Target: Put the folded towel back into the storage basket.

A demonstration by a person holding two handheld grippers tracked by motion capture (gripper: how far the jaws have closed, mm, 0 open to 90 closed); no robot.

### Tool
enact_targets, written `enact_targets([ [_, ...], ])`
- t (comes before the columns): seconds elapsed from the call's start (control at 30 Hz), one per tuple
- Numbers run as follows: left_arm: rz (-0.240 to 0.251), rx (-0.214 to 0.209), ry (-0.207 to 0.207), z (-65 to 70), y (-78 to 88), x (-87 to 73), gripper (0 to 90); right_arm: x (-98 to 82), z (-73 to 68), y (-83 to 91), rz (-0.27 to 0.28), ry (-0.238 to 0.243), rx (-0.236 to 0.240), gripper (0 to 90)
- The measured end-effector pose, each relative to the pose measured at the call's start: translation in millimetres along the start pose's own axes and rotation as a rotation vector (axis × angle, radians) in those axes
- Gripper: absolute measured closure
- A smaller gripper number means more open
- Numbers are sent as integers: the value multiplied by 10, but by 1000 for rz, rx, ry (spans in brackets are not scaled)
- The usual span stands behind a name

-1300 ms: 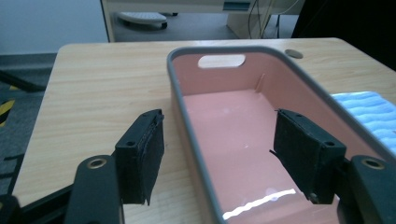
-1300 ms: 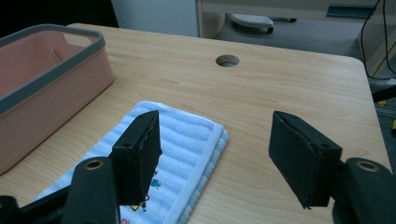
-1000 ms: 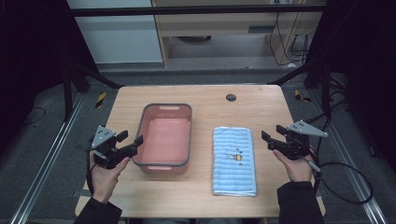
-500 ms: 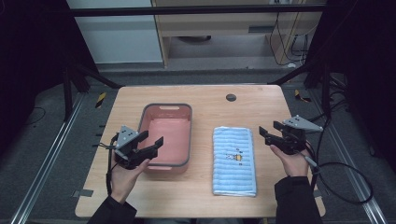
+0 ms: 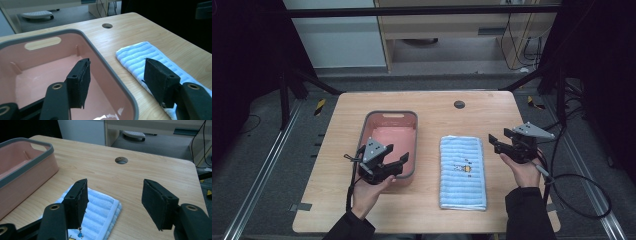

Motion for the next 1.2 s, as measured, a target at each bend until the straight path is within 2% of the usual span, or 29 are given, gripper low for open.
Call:
enact_targets([
  [0.3, -20, -50, -13, 206, -149, -72, 399, 17, -15, -109, -16, -4, 5, 391],
  [0.5, -38, -63, -38, 343, -239, -111, 406, 9, -31, -230, -36, 1, 11, 396],
  [0.73, -64, -87, -43, 465, -372, -173, 422, -13, -35, -331, -47, 13, 3, 411],
  [0.93, -83, -98, -58, 567, -474, -234, 435, -27, -17, -369, -49, 4, -6, 424],
  [1.2, -113, -113, -69, 675, -590, -339, 452, -81, -29, -482, -57, 7, 2, 432],
])
Point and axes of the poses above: each handheld gripper's, and its own axes: y roughly backward along the jaws, x roughly out of its top, z roughly to its right, the point moved 1 cm from there along -y, roughly forward along the jaws, and after that the axes turned 7 degrees about -x, right-handed, at the moved point
